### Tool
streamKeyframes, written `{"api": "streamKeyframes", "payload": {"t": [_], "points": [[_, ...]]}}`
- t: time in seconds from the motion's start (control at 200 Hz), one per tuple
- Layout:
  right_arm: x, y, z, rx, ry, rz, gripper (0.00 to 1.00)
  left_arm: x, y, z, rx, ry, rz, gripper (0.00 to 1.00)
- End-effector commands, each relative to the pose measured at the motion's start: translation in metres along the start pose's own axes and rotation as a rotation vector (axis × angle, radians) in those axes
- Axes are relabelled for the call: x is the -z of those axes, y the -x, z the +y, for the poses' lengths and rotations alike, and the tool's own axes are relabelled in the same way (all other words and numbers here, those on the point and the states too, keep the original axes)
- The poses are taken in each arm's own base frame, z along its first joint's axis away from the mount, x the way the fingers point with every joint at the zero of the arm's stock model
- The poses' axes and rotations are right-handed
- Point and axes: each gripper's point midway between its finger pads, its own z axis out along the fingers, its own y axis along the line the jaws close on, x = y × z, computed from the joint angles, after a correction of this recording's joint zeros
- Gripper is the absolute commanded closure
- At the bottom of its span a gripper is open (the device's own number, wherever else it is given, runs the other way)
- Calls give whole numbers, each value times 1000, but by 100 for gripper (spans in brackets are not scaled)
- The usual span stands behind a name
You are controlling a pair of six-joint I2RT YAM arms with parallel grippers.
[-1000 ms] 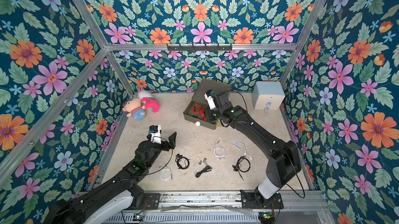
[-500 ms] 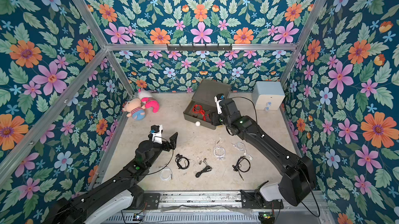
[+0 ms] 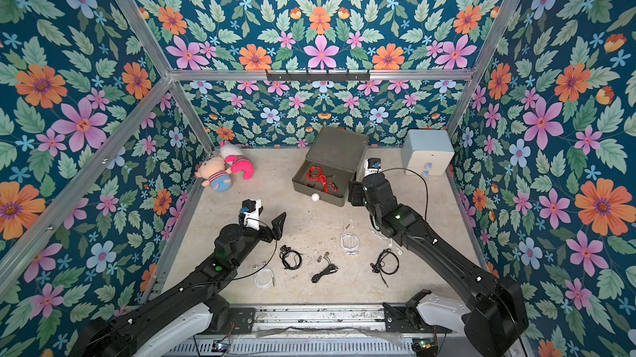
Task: Place the wired earphones into the drawer by color
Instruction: Close the drawer of the storage box.
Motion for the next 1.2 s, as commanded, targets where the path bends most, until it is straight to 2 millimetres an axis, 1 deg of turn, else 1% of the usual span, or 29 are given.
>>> {"api": "streamKeyframes", "payload": {"t": [0.0, 0.08, 0.23, 0.365, 0.565, 0.72, 0.825, 0.94, 0.995, 1.06, 1.195], "points": [[2, 2, -18, -35, -75, -66, 30, 1, 15, -6, 14, -30, -51, 1], [1, -7, -28, -47, -107, -80, 30, 1, 15, -9, 20, -48, -52, 1], [2, -19, -40, -65, -144, -93, 29, 1, 17, -14, 27, -74, -56, 1], [2, -31, -51, -76, -170, -105, 29, -1, 12, -14, 7, -74, -48, 1], [-4, -51, -60, -95, -172, -118, 29, -6, 5, -22, 7, -122, -21, 1], [-8, -73, -71, -134, -174, -146, 29, -8, 4, -28, 11, -150, -3, 2], [-11, -79, -71, -144, -159, -150, 29, -7, 9, -34, 18, -184, -10, 5], [-12, -86, -71, -115, -151, -129, 29, -13, 17, -41, 50, -209, -2, 8], [-10, -89, -73, -103, -149, -139, 29, -17, 21, -48, 86, -238, 9, 10], [-6, -89, -74, -88, -140, -154, 29, -20, 29, -58, 130, -287, 5, 15], [1, -91, -75, -74, -117, -184, 28, -28, 43, -71, 215, -344, -14, 22]]}}
